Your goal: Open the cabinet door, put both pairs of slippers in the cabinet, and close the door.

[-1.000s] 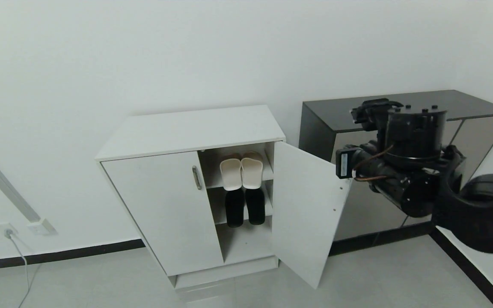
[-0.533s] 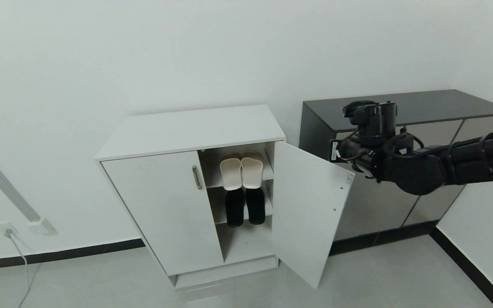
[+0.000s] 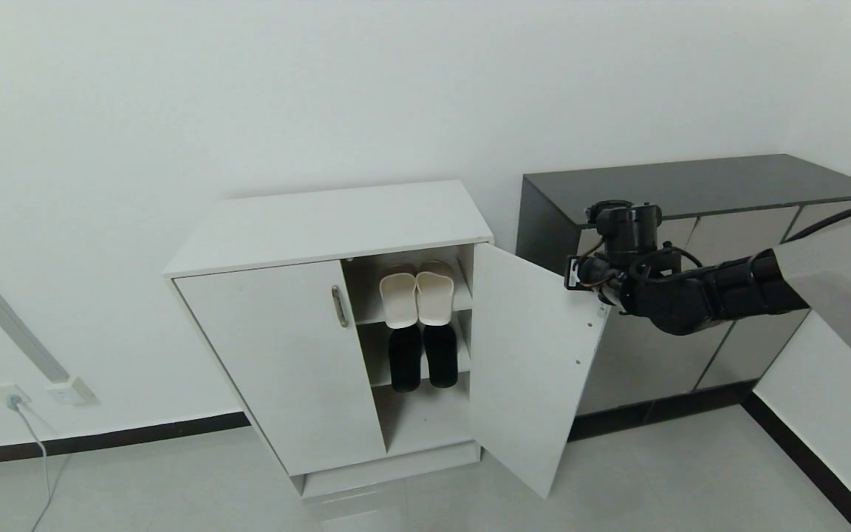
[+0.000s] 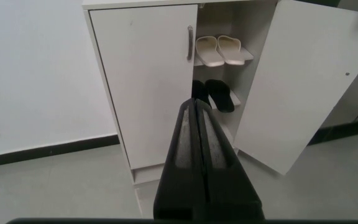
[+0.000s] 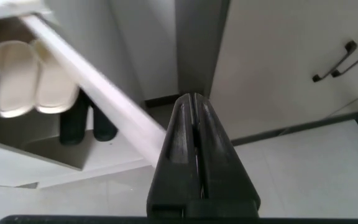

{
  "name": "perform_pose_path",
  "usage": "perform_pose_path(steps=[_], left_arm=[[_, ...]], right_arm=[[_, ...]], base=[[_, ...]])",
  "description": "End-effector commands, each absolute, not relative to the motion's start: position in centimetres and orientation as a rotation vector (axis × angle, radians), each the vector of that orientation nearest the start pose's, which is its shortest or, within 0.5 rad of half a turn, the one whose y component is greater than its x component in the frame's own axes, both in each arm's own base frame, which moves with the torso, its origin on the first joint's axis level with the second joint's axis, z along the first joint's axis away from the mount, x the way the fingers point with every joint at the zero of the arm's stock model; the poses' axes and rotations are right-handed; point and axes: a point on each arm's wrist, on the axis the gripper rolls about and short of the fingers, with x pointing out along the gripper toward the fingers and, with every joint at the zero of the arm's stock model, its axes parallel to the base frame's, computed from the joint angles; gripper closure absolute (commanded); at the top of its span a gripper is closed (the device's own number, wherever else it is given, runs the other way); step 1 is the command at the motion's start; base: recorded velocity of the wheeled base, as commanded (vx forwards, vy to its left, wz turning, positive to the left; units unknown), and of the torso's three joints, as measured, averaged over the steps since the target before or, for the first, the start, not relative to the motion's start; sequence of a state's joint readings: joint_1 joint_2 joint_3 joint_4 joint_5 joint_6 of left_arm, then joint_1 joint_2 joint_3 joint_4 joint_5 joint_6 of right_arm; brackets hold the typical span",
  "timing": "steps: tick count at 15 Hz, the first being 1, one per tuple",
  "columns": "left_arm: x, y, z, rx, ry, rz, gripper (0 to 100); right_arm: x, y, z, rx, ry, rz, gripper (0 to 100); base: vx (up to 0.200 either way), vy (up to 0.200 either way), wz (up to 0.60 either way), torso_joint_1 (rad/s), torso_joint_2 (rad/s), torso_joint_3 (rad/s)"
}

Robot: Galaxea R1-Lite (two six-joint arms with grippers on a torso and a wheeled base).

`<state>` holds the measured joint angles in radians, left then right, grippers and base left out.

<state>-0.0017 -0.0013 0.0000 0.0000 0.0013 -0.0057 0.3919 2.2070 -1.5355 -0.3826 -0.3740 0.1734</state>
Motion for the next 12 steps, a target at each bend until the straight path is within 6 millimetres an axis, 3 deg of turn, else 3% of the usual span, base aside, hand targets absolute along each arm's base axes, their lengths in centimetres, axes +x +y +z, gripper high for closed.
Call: perform_pose_path(steps=[1,7,10,11,12], left_arm=[[-2.3,0.0,7.5,-0.006,0.000,0.000,100],[-2.3,0.0,7.5,-0.006,0.000,0.000,100],[-2.3,0.0,7.5,-0.006,0.000,-0.002,100],[-2.3,0.0,7.5,-0.006,0.000,-0.002,100],[-2.3,0.0,7.5,-0.006,0.000,-0.002,100]], right_arm=[[43.1,16.9,15.4,0.059,0.285,-0.007,100],[41.9,18.1,14.6,0.044,0.320,0.023,100],[38.9,20.2,15.5,0.043,0.310,0.090,100],[35.5,22.3,16.4,0.035,0.293,0.173,100],[34.4,22.9,16.6,0.033,0.288,0.200,100]], base=[[0.000,0.000,0.00,0.000,0.00,0.000],[0.000,0.000,0.00,0.000,0.00,0.000],[0.000,0.000,0.00,0.000,0.00,0.000],[0.000,0.000,0.00,0.000,0.00,0.000],[0.000,0.000,0.00,0.000,0.00,0.000]])
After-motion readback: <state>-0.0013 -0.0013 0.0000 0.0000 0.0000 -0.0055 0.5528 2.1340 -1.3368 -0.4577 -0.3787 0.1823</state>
